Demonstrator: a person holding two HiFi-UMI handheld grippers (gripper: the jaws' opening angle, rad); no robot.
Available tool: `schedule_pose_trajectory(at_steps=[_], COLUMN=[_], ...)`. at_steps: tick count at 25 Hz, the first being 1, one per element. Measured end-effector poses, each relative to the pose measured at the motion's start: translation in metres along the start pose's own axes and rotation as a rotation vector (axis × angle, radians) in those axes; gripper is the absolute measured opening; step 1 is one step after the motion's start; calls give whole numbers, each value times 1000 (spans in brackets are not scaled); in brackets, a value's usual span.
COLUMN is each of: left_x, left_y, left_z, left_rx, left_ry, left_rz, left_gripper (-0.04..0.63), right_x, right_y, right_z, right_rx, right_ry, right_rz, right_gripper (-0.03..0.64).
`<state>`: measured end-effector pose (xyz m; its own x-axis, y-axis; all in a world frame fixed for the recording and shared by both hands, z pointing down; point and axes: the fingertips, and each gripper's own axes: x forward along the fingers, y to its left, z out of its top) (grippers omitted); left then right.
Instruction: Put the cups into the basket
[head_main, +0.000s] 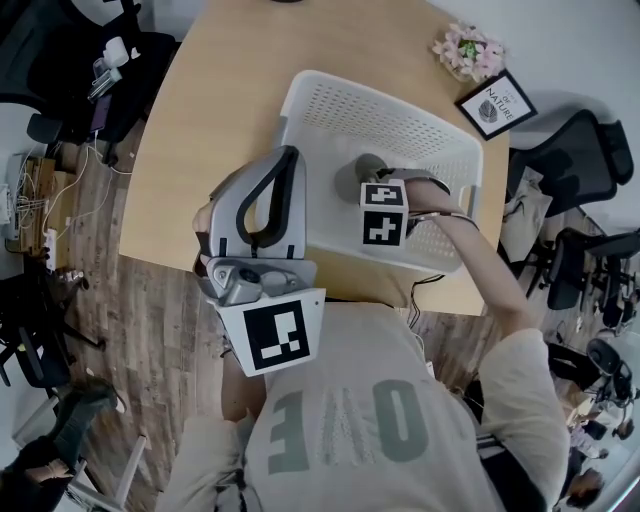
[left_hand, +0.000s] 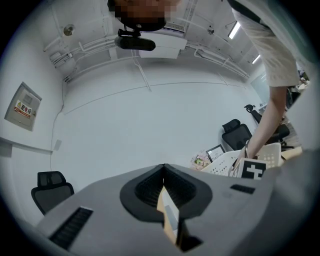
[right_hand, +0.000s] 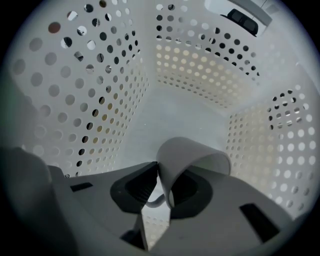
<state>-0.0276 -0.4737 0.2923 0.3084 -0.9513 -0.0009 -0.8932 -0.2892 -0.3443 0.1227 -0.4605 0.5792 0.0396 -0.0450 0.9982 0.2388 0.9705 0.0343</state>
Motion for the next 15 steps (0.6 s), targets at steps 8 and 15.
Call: schedule_pose_trajectory(at_steps=[8,15], left_x=[1,2], left_y=[-5,-8], left_z=[5,10], left_rx=[-18,1], left_ry=[-12,-15], left_rz=[-7,-16], left_gripper=[9,10], right_x=[-15,-66], right_y=[-8,-13], right_z=[-5,-5], right_rx=[23,142], right_ry=[-8,-155], right_rz=[-35,-60], right_gripper=[100,99])
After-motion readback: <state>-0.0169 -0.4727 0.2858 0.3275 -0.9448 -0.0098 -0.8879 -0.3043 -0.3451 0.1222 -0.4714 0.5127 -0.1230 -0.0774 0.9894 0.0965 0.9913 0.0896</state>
